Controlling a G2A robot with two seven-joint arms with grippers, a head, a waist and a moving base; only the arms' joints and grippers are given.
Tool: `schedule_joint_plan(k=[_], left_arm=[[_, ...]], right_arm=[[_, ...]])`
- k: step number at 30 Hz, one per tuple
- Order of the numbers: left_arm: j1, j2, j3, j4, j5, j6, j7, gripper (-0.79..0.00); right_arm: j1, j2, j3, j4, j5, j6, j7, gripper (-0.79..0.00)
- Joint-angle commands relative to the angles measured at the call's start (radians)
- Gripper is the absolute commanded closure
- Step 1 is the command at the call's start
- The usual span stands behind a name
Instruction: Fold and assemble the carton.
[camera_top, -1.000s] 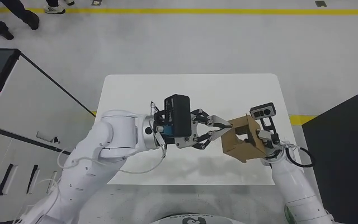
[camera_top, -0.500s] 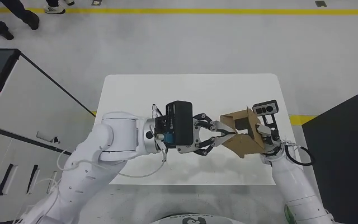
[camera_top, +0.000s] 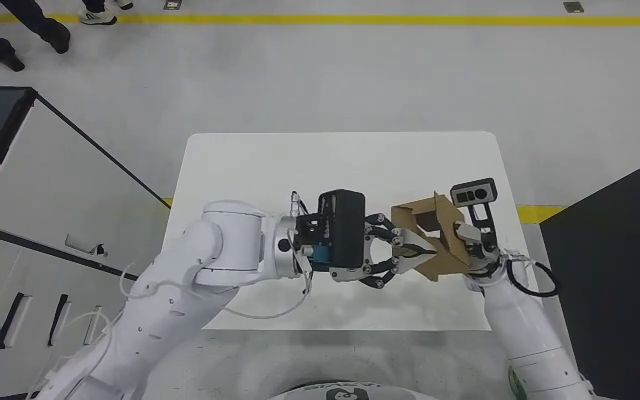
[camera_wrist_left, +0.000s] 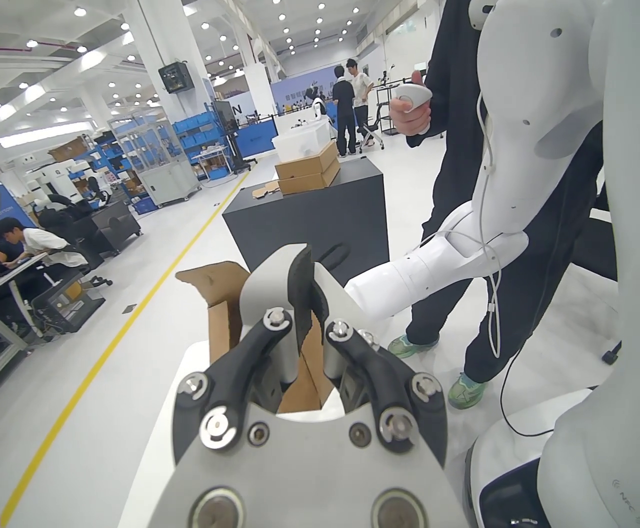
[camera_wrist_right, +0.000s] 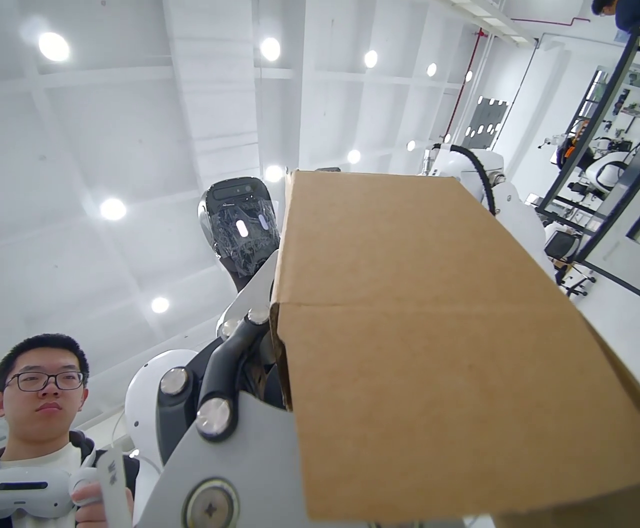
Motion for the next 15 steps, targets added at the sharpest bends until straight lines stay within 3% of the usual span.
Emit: schedule_joint_plan(k=[1, 15], left_arm=[[-0.004, -0.002, 0.007, 0.003, 0.007, 0.001, -0.001, 0.000], [-0.017, -0.012, 0.054, 0.002, 0.009, 0.013, -0.022, 0.000]], right_arm=[[0.003, -0.002, -0.003, -0.003, 0.007, 0.005, 0.015, 0.000], [-0.016, -0.023, 0.032, -0.053, 0.004, 0.032, 0.041, 0.000]])
